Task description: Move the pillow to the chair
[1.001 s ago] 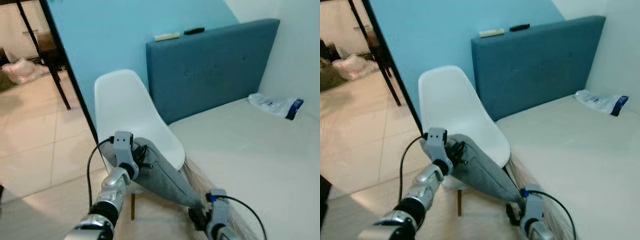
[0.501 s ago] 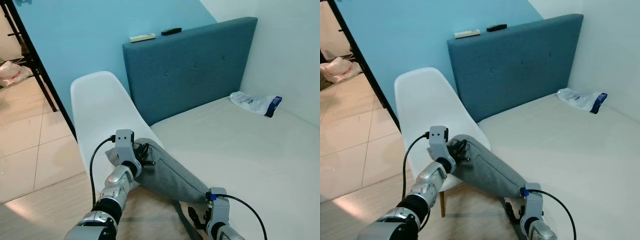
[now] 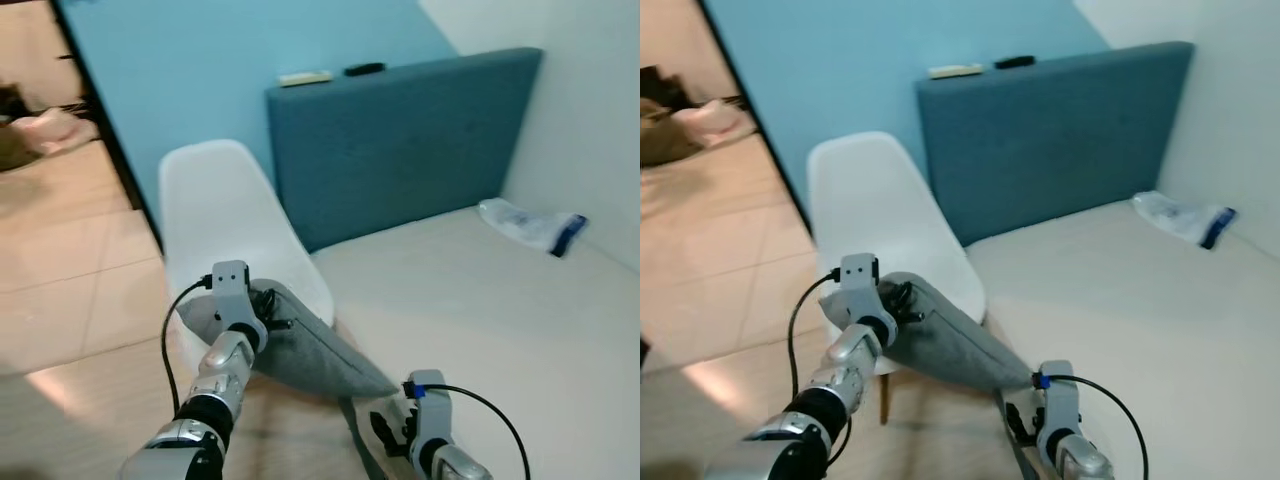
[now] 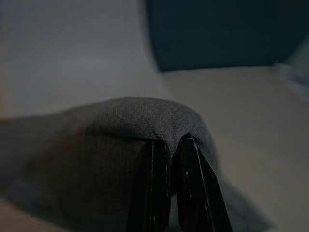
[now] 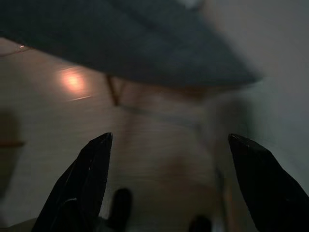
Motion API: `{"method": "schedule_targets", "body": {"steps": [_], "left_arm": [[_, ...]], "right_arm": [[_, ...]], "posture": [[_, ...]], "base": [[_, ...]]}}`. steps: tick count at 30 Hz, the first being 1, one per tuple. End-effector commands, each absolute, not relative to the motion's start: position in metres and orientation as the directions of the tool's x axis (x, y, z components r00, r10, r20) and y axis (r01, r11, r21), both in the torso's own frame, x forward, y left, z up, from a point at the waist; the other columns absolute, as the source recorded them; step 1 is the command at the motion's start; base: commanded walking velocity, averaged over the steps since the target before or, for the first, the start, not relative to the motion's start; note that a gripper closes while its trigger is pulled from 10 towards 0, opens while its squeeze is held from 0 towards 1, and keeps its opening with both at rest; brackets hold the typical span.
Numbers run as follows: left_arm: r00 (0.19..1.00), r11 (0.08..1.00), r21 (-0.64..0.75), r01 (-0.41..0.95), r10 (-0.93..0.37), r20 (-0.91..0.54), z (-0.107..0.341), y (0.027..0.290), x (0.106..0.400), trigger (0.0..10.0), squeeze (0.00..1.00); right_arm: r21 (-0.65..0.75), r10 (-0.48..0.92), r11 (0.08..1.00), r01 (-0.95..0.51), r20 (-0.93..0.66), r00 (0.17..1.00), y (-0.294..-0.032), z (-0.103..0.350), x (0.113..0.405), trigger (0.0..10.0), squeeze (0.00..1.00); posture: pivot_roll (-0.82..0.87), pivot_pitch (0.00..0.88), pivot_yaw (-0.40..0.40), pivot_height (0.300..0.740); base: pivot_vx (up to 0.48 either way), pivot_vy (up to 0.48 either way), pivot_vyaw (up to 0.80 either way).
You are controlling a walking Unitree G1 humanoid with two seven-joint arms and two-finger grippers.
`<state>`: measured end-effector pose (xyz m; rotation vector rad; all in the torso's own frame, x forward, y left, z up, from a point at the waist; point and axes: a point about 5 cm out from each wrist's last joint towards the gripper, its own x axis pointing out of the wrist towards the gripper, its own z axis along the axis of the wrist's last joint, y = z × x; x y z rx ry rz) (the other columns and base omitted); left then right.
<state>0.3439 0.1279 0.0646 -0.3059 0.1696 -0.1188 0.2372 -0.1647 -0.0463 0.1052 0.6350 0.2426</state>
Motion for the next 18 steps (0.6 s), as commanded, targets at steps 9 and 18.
{"method": "schedule_targets", "body": {"steps": [9,18], "left_arm": [[0.99,0.965,-0.261,-0.004,-0.032,-0.134,0.067,0.151,0.344,10.0,0.0],[0.983,0.935,-0.329,0.132,-0.165,-0.075,0.073,0.119,0.346,10.0,0.0]], "right_arm": [[0.164,0.275,0.962,-0.22,-0.567,0.777,-0.161,-0.044,0.241,10.0,0.0],[0.161,0.232,0.972,-0.169,-0.57,0.788,-0.167,-0.043,0.242,10.0,0.0]], "posture": [[-0.09,0.0,0.029,0.74],[-0.1,0.0,0.034,0.74]], "base": [[0.0,0.0,0.74],[0.061,0.0,0.06]]}}
